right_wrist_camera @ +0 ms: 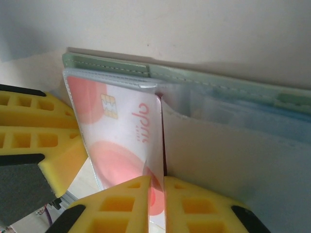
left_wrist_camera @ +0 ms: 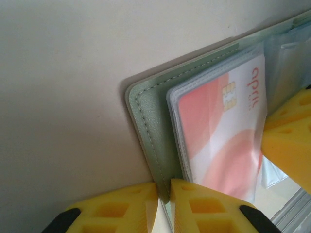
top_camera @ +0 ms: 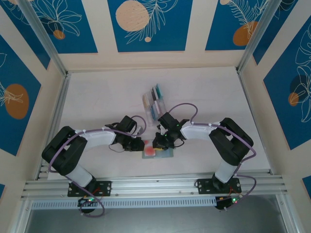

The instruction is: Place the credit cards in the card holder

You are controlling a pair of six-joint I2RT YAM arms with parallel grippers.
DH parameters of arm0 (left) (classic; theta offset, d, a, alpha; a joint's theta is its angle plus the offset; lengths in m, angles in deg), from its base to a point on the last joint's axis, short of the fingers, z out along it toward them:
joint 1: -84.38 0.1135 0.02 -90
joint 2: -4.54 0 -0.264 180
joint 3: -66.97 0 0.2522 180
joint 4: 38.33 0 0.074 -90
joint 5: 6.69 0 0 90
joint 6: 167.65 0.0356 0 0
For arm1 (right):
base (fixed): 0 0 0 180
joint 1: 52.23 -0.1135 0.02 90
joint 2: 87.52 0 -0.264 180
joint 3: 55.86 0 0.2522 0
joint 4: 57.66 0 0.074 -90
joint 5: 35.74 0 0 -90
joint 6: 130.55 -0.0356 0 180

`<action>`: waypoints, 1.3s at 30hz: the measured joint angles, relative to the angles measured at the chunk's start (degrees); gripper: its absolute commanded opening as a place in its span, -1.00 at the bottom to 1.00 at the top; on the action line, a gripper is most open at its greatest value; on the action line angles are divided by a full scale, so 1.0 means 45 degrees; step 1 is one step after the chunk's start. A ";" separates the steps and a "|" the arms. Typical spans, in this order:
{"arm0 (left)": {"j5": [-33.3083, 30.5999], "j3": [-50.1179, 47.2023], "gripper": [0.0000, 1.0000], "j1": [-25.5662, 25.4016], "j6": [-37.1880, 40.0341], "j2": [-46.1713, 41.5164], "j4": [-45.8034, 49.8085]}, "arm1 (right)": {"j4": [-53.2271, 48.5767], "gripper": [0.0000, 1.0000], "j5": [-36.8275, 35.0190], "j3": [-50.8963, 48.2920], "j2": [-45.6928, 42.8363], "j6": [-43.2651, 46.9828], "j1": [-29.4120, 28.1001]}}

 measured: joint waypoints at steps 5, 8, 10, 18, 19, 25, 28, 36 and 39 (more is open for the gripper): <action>0.0000 -0.0015 -0.63 0.0000 -0.0044 0.0000 -0.0015 | -0.0539 -0.57 -0.0141 0.0316 0.0034 0.0369 -0.0015; 0.0000 -0.0092 -0.63 0.0000 -0.0146 0.0000 -0.0136 | -0.1263 -0.43 -0.0539 0.0636 -0.0185 0.0801 -0.0073; 0.0000 -0.0121 -0.63 0.0000 -0.0199 0.0005 -0.0189 | -0.1923 -0.37 -0.0913 0.0879 -0.0544 0.1122 -0.0073; 0.0005 -0.0126 -0.63 0.0000 -0.0233 0.0049 -0.0204 | -0.4007 -0.39 -0.2453 0.1841 -0.1384 0.2472 0.0160; 0.0005 -0.0126 -0.63 0.0000 -0.0233 0.0049 -0.0204 | -0.4192 -0.39 -0.2603 0.1904 -0.1326 0.2569 0.0199; 0.0005 -0.0136 -0.63 0.0000 -0.0233 0.0049 -0.0223 | -0.4881 -0.37 -0.3502 0.2327 -0.0486 0.3118 0.0277; 0.0010 -0.0151 -0.63 0.0000 -0.0233 0.0049 -0.0243 | -0.4915 -0.36 -0.3808 0.2395 -0.0044 0.3269 0.0277; 0.0005 -0.0155 -0.64 0.0000 -0.0233 0.0049 -0.0248 | -0.4838 -0.47 -0.4551 0.2506 0.0695 0.3347 -0.0053; 0.0010 -0.0160 -0.63 0.0000 -0.0233 0.0049 -0.0253 | -0.4775 -0.69 -0.4906 0.2497 0.0690 0.3211 -0.0282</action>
